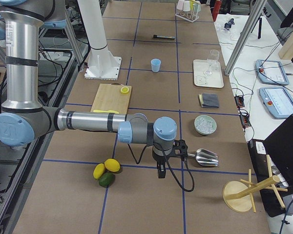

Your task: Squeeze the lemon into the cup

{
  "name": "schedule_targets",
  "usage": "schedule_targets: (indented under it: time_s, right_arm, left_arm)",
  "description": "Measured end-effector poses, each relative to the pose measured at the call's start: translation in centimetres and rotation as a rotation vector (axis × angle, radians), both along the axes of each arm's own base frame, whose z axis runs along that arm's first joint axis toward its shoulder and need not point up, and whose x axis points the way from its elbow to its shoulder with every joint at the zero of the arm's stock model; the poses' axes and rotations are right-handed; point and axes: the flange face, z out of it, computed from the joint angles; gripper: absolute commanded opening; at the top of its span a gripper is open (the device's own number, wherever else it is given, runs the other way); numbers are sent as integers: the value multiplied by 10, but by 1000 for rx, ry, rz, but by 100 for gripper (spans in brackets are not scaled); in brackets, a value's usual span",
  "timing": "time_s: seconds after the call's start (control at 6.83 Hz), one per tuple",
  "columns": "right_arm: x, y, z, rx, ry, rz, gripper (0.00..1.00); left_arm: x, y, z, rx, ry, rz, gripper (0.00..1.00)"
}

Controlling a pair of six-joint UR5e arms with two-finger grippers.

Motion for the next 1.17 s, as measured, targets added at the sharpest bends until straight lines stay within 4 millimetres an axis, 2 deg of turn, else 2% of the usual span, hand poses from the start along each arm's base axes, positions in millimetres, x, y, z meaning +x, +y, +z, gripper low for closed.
schedule_targets:
  time_s: [0.44, 0.88, 1.17]
  right_arm:
    - [-1, -1, -1, 4, 1, -3, 100]
    - [-6, -8, -13, 88, 1, -23, 100]
    - [-21, -12, -13, 148, -17, -49, 100]
  left_arm:
    - [-3, -2, -6, 18, -41, -6, 100]
    - [-4, -12, -36, 85, -55, -9, 100]
    - [-4, -24, -52, 124, -50, -13, 100]
